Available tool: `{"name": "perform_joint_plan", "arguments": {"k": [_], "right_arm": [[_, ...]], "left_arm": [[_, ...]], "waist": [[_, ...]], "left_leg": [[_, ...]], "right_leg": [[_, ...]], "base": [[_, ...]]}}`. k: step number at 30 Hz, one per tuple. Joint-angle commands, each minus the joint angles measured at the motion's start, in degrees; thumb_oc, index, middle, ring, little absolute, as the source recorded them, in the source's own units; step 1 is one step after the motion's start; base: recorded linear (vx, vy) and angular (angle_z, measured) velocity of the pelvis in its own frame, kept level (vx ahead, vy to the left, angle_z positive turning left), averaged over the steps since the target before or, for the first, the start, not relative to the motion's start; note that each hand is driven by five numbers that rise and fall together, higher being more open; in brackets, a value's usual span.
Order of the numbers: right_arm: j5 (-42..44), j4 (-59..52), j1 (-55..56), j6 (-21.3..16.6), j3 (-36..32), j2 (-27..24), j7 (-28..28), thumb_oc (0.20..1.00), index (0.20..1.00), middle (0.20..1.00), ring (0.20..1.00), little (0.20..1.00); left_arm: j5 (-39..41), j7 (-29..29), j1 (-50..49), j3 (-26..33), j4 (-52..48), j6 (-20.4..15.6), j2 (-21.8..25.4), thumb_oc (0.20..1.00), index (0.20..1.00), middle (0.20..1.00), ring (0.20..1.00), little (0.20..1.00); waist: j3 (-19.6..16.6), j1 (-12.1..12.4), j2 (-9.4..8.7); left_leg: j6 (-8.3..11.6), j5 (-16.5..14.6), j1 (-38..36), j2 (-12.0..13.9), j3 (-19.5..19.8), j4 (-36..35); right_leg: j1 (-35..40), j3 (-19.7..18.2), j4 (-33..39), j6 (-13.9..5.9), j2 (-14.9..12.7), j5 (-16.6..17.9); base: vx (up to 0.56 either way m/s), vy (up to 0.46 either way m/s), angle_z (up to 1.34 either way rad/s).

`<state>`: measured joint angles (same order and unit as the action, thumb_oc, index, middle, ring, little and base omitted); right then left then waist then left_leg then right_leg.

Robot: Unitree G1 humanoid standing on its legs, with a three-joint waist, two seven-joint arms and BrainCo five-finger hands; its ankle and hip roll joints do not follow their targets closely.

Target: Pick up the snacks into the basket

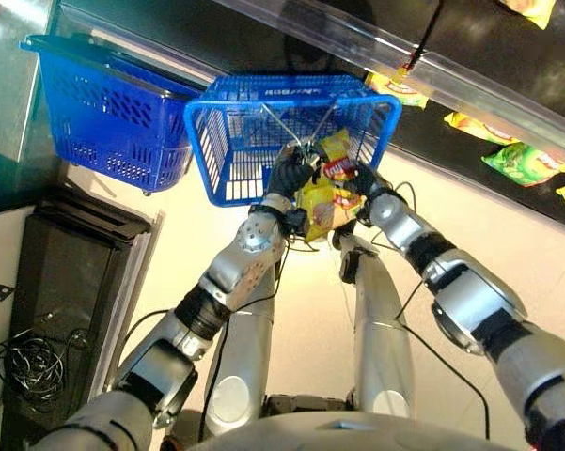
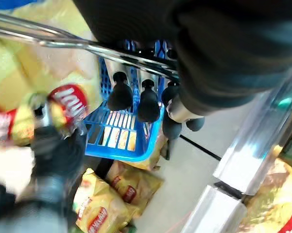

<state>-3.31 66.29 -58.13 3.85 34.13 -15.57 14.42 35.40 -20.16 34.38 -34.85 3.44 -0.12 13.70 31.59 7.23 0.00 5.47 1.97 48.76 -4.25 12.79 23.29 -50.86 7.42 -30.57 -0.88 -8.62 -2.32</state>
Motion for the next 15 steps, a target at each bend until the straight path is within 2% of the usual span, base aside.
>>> {"name": "perform_joint_plan", "arguments": {"k": [1,2,3,6,7,8,9,15], "right_arm": [[2.7,-2.2,-2.8,-0.7,-0.3,3.0,1.4,0.200,0.200,0.200,0.200,0.200],[1.4,-1.7,-3.7,0.3,1.0,2.1,3.5,0.200,0.200,0.200,0.200,0.200],[1.0,-2.1,-3.8,-0.1,1.1,0.6,3.0,0.200,0.200,0.200,0.200,0.200],[1.3,0.1,-5.6,-0.1,1.0,0.2,3.0,0.200,0.200,0.200,0.200,0.200],[2.4,2.2,-7.5,-0.3,0.5,-0.4,3.3,0.200,0.200,0.200,0.200,0.200],[2.4,2.2,-7.6,-0.3,0.5,-0.4,3.3,0.200,0.200,0.200,0.200,0.200],[3.4,3.9,-9.2,-0.5,0.1,-1.3,3.3,0.200,0.200,0.200,0.200,0.200],[5.3,4.7,-11.7,-1.3,-1.5,-3.8,4.4,0.200,0.200,0.200,0.200,0.200]], "left_arm": [[1.9,1.2,2.6,-1.0,-11.6,-6.6,-5.8,0.200,0.200,0.200,0.200,0.200],[2.6,1.1,2.3,-1.7,-11.8,-6.9,-5.3,0.200,0.200,0.200,0.200,0.200],[3.2,1.1,2.2,-2.0,-12.3,-6.9,-5.4,0.200,0.200,0.200,0.200,0.200],[3.9,1.8,2.8,-3.6,-13.0,-6.6,-6.1,0.200,0.200,0.200,0.200,0.200],[4.9,2.4,2.9,-5.5,-13.9,-6.8,-6.5,0.200,0.200,0.200,0.200,0.200],[4.9,2.4,2.9,-5.6,-13.9,-6.8,-6.5,0.200,0.200,0.200,0.200,0.200],[6.2,3.1,2.5,-7.0,-14.9,-6.8,-6.5,0.200,0.200,0.200,0.200,0.200],[8.9,5.1,1.7,-9.4,-16.8,-6.5,-5.5,0.200,0.200,0.200,0.200,0.200]], "waist": [[-1.8,-0.1,5.19],[-1.8,0.0,5.40],[-1.8,0.1,5.28],[-1.8,0.5,5.75],[-1.8,1.2,6.77],[-1.8,1.2,6.79],[-1.8,2.2,7.90],[-1.8,3.8,9.75]], "left_leg": [[-4.39,-1.5,1.9,-2.7,-2.7,0.8],[-4.50,-1.4,2.1,-2.6,-2.9,0.5],[-4.58,-1.4,2.2,-2.6,-2.8,0.2],[-4.60,-1.2,2.6,-2.8,-2.4,-0.2],[-4.60,-1.1,3.0,-3.1,-1.9,-0.5],[-4.59,-1.1,3.0,-3.1,-1.9,-0.5],[-4.59,-0.8,3.4,-3.4,-1.6,-0.8],[-4.76,-0.4,3.7,-4.0,-1.1,-1.3]], "right_leg": [[0.0,-1.7,3.2,-3.81,0.1,0.1],[-0.4,-1.7,3.2,-3.91,0.1,0.3],[-0.6,-1.6,3.6,-3.99,0.0,0.4],[-0.8,-1.2,3.8,-4.06,-0.1,0.4],[-1.2,-0.8,3.6,-4.16,-0.5,0.3],[-1.2,-0.8,3.6,-4.16,-0.5,0.3],[-1.5,-0.4,3.5,-4.25,-0.7,0.2],[-1.8,0.3,3.4,-4.66,-1.5,0.3]], "base": [[0.01,0.023,0.08],[0.01,0.020,0.06],[0.01,0.020,0.05],[0.01,-0.003,0.02],[0.01,-0.014,0.04],[0.01,-0.009,0.10],[0.00,0.000,0.14],[0.01,0.013,0.13]]}}
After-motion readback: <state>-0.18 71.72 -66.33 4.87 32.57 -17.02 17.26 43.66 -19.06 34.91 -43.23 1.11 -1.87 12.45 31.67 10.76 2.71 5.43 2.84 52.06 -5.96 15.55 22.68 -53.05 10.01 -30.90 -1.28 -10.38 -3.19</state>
